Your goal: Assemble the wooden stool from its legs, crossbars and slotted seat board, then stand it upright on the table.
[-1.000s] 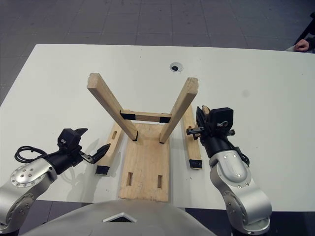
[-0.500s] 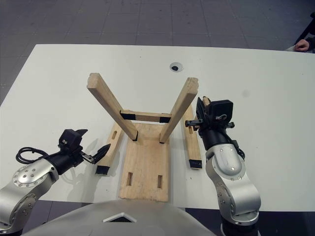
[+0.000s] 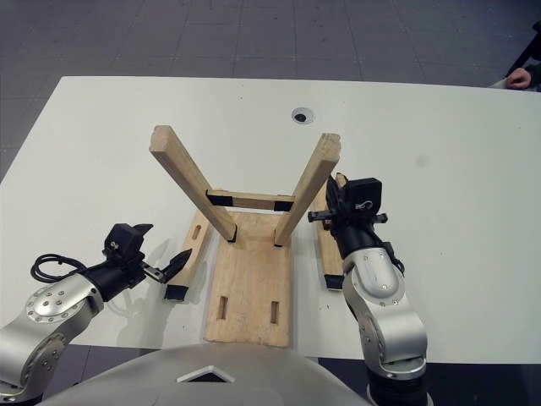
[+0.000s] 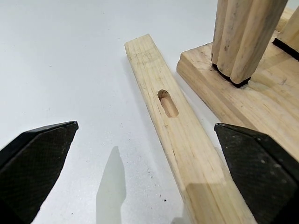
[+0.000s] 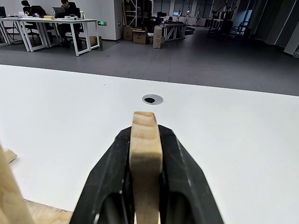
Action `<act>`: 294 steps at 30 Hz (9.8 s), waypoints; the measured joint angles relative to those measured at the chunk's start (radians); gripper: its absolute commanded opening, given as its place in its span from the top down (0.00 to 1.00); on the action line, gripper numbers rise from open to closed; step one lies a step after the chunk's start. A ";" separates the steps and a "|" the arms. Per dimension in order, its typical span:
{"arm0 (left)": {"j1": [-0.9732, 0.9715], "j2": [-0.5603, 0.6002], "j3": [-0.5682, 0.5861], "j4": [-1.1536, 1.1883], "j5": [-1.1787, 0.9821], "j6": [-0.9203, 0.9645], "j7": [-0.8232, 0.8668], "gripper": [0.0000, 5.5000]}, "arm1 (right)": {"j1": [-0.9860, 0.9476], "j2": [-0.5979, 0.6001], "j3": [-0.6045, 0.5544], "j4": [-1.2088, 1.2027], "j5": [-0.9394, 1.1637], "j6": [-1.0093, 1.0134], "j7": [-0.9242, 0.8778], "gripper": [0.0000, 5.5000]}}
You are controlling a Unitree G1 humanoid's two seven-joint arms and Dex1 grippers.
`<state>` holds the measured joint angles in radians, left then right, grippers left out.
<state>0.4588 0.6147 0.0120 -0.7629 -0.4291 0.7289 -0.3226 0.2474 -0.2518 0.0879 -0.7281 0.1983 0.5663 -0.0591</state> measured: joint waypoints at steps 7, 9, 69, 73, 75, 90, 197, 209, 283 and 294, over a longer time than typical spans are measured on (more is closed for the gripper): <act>-0.001 -0.001 0.003 0.000 0.002 0.000 -0.014 0.00 | 0.000 0.011 -0.005 0.032 -0.036 -0.040 0.029 0.93; -0.001 -0.001 0.003 0.000 0.003 0.000 -0.015 0.00 | 0.000 0.012 -0.010 0.029 -0.038 -0.036 0.034 0.93; 0.006 -0.025 0.000 -0.012 0.020 0.009 -0.043 0.00 | -0.045 0.126 -0.102 0.215 -0.278 -0.239 0.006 0.93; 0.009 -0.028 0.000 -0.020 0.020 0.009 -0.042 0.00 | 0.003 0.134 -0.068 0.322 -0.323 -0.387 -0.017 0.93; 0.010 -0.029 0.000 -0.021 0.020 0.009 -0.042 0.00 | 0.003 0.136 -0.057 0.395 -0.352 -0.499 -0.039 0.93; 0.018 -0.029 0.000 -0.021 0.020 0.009 -0.044 0.00 | 0.017 0.190 -0.074 0.523 -0.380 -0.732 -0.105 0.93; 0.049 -0.095 -0.007 -0.106 0.038 0.052 -0.017 0.00 | 0.416 -0.055 0.075 -0.039 0.069 0.091 -0.361 0.15; 0.032 -0.099 -0.008 -0.105 0.010 0.067 -0.018 0.00 | 0.197 0.017 -0.092 0.117 -0.027 0.166 -0.275 0.46; -0.027 0.024 0.266 -0.075 -0.552 0.052 -0.220 0.00 | 0.139 0.012 -0.125 0.033 -0.120 0.394 -0.099 0.00; -0.017 0.024 0.265 -0.075 -0.570 0.052 -0.213 0.00 | 0.105 -0.003 -0.205 0.023 -0.152 0.470 -0.051 0.00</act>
<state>0.4418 0.6390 0.2766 -0.8383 -0.9992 0.7806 -0.5352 0.3524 -0.2544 -0.1170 -0.7047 0.0458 1.0366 -0.1102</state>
